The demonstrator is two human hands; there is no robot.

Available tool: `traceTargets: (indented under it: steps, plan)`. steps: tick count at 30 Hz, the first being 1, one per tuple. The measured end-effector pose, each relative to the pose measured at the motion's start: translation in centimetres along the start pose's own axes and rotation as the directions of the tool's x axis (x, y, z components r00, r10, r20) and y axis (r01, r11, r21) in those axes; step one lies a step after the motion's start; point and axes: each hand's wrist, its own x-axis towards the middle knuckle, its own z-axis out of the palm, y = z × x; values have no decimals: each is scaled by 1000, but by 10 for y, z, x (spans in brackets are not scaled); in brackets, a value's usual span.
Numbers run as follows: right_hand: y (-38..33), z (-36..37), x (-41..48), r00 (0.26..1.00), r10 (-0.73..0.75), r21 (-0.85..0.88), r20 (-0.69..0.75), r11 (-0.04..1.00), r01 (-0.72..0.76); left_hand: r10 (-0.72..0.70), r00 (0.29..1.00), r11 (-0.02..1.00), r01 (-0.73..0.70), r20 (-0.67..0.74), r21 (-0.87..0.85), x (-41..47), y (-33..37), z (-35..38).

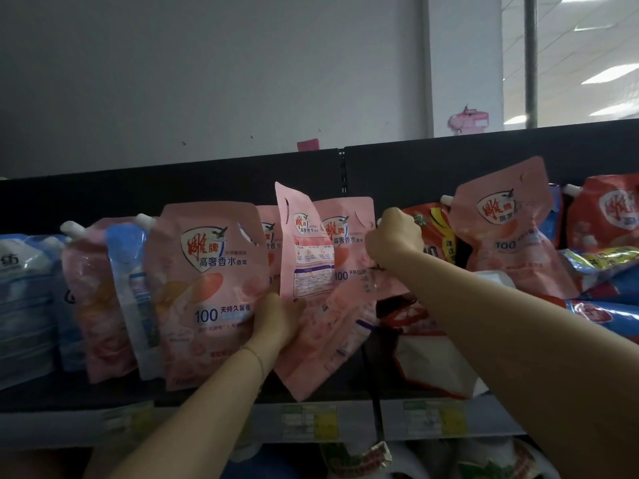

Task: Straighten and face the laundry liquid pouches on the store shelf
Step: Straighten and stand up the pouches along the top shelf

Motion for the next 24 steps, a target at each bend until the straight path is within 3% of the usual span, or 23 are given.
traceTargets:
  steps: [5, 9, 12, 18, 24]
  plan:
    - [-35, 3, -1, 997, -56, 119, -62, 991, 63, 58, 997, 998, -58, 56, -11, 4, -8, 3]
    - [-64, 3, -3, 972, -221, 94, -82, 969, 228, -37, 981, 999, 39, 188, -7, -5, -7, 8]
    - [-69, 6, -4, 957, -282, 47, -75, 957, 286, 36, 967, 999, -34, 253, -13, -15, -5, 15]
    - [-60, -2, -8, 932, -362, 4, 4, 932, 362, 62, 984, 998, -56, 167, -40, -16, -5, 15]
    - [-62, 4, -30, 759, -648, -335, 62, 703, 627, 175, 985, 981, -175, 0, 80, -16, -5, 14]
